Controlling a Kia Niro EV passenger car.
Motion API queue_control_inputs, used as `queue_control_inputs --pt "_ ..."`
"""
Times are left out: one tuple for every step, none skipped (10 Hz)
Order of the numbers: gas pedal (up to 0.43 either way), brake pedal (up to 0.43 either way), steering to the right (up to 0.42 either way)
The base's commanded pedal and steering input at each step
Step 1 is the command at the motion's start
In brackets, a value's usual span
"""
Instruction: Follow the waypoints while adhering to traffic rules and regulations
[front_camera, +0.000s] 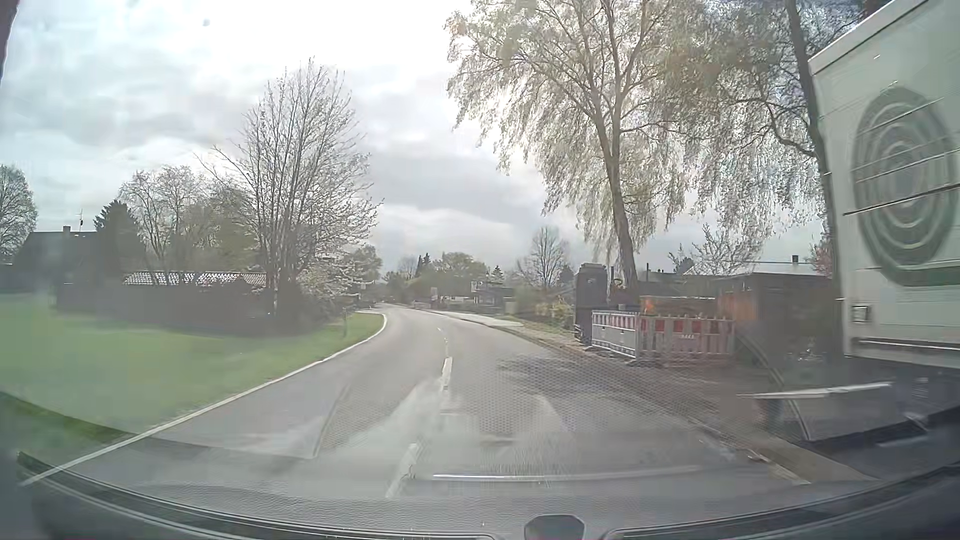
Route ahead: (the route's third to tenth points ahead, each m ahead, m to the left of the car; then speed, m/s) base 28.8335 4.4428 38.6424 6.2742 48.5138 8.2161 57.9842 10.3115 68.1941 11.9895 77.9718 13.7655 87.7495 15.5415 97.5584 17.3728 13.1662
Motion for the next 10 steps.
queue_control_inputs --pt "0.157 0.000 -0.015" --pt "0.157 0.000 -0.015" --pt "0.157 0.000 -0.017" --pt "0.157 0.006 -0.019" --pt "0.157 0.000 -0.020" --pt "0.157 0.000 -0.020" --pt "0.157 0.006 -0.020" --pt "0.157 0.000 -0.021" --pt "0.157 0.000 -0.022" --pt "0.157 0.006 -0.022"
